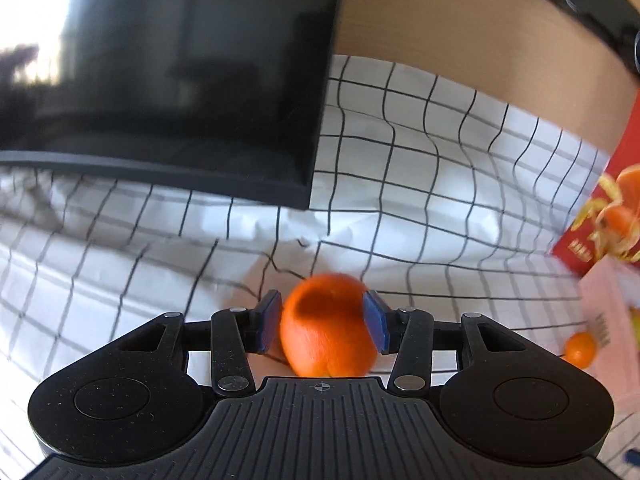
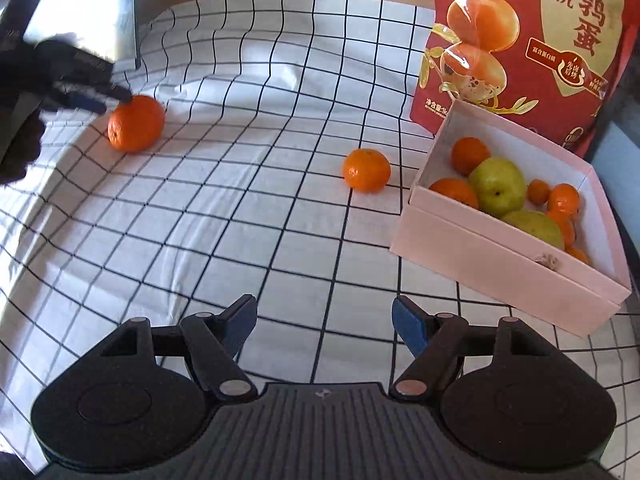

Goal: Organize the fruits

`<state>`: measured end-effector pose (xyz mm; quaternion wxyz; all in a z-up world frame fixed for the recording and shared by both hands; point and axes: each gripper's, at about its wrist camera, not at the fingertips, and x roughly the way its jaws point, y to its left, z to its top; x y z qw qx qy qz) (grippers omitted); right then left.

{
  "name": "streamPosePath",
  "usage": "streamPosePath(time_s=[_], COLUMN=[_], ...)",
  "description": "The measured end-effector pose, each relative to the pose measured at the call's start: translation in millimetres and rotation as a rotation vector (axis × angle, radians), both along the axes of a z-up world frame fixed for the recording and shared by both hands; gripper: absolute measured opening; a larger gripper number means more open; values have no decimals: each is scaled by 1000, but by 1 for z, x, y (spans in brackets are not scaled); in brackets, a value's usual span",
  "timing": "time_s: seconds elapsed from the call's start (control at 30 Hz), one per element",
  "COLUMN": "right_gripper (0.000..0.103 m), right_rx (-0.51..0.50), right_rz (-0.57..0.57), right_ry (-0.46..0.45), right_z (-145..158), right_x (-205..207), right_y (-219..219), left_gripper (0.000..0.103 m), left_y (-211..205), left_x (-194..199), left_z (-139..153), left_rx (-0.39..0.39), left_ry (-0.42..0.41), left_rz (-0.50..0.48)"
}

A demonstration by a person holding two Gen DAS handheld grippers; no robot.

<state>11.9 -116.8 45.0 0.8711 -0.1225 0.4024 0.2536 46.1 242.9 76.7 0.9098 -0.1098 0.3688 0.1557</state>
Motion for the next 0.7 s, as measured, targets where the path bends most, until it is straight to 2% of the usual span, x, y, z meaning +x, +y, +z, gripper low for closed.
streamPosePath(time_s=[0.13, 0.27, 0.33, 0.4, 0.5, 0.7], right_gripper=[75, 75, 75, 75, 75, 75], right_rx=[-1, -1, -1, -1, -2, -12], right_rz=[-42, -84, -96, -102, -100, -74], right_ry=[19, 49, 59, 66, 75, 75], right_z=[-5, -11, -13, -15, -17, -18], right_x=[0, 3, 3, 3, 2, -1], right_y=[-8, -17, -19, -20, -19, -14], left_gripper=[53, 56, 57, 57, 61, 61], left_y=[-12, -29, -40, -42, -34, -14], left_x=[11, 14, 13, 14, 18, 24], left_z=[-2, -6, -8, -10, -12, -12], left_rx=[80, 87, 142, 157, 153, 55], left_ry=[33, 77, 85, 84, 98, 49], left_rz=[-82, -186, -213, -211, -162, -120])
